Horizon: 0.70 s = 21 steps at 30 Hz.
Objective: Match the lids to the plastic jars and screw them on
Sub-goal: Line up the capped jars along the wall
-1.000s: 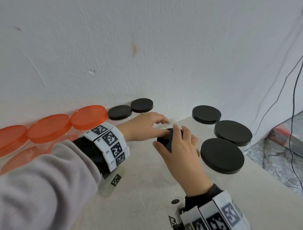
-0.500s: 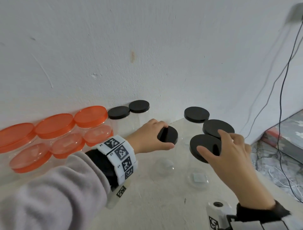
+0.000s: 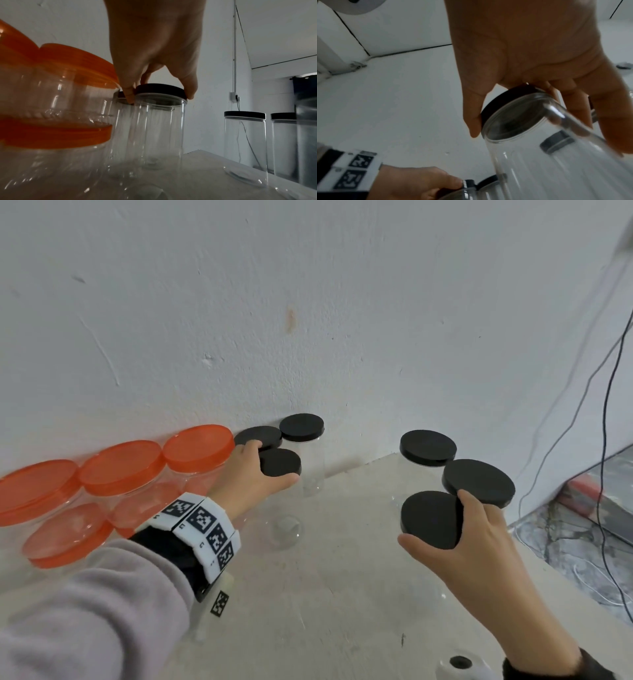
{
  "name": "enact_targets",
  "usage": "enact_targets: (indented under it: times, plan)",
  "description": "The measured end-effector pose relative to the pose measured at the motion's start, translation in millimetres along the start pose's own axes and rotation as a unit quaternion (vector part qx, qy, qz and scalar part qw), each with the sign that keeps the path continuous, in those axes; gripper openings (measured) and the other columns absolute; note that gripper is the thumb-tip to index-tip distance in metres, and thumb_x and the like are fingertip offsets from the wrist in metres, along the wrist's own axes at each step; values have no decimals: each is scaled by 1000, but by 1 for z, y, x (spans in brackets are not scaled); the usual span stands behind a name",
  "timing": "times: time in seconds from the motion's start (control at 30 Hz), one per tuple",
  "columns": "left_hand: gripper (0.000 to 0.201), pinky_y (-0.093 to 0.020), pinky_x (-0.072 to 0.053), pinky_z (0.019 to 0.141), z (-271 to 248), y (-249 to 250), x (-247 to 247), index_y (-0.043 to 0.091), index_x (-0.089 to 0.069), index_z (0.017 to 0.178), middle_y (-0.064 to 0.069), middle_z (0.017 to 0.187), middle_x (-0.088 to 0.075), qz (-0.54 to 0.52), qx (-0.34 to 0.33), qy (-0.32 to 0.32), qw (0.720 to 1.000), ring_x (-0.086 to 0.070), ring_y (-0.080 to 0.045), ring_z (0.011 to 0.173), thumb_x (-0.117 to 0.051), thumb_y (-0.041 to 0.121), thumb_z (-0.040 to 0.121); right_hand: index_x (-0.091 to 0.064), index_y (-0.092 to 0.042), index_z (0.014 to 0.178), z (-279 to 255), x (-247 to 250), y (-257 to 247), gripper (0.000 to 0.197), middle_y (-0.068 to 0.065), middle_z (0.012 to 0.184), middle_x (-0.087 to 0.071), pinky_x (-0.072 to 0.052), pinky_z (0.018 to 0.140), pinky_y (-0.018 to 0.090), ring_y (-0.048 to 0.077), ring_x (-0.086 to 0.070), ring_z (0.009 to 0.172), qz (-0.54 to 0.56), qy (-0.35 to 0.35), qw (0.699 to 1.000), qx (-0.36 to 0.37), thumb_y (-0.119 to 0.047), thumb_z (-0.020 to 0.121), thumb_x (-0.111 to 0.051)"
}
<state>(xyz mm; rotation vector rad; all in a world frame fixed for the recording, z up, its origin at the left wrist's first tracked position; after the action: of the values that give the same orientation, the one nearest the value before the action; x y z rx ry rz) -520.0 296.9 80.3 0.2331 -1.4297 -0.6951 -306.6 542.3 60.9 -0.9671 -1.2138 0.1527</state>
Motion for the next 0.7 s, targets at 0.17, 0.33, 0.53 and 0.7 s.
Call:
enact_targets:
  times: [0.17, 0.33, 0.53, 0.7]
  plan:
    - [88, -24, -33, 87, -2, -4, -1, 9, -37, 140, -5, 134, -41, -47, 1, 36, 998, -44, -19, 123, -75, 52, 73, -21, -21, 150, 19, -26, -54, 103, -7, 132, -33, -33, 78, 18, 5, -32, 107, 41, -51, 995, 77, -57, 69, -72]
    - [94, -21, -30, 91, -4, -5, -4, 9, -31, 145, -3, 139, -34, -66, -4, 57, 996, -37, -15, 126, -73, 53, 74, -21, -13, 149, 75, -50, -94, 101, 3, 138, -32, -36, 94, 30, 22, -37, 126, 68, -42, 992, 94, -51, 73, -75]
    - [98, -19, -29, 95, -6, -8, -10, 11, -26, 148, 0, 141, -31, -90, 2, 69, 994, -35, -13, 129, -73, 54, 73, -25, -8, 144, 138, -72, -106, 90, 8, 136, -31, -40, 99, 43, 29, -36, 125, 49, -27, 997, 57, -47, 78, -72]
    - [96, -24, -36, 97, -2, -6, -12, 9, -30, 145, -4, 139, -33, -73, 7, 66, 995, -38, -17, 126, -73, 55, 72, -28, -5, 140, 174, -81, -104, 82, 13, 135, -31, -38, 100, 48, 33, -36, 124, 11, -19, 999, 23, -40, 80, -72]
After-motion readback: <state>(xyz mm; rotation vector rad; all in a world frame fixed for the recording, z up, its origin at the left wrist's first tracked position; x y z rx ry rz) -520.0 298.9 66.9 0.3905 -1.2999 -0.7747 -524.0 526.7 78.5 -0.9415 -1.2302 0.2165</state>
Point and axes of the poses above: each hand's wrist, its own z-axis towards the middle knuckle, its own x-axis out of the back of the hand, y = z × x, the point moved 10 cm from there along z, towards the middle knuckle
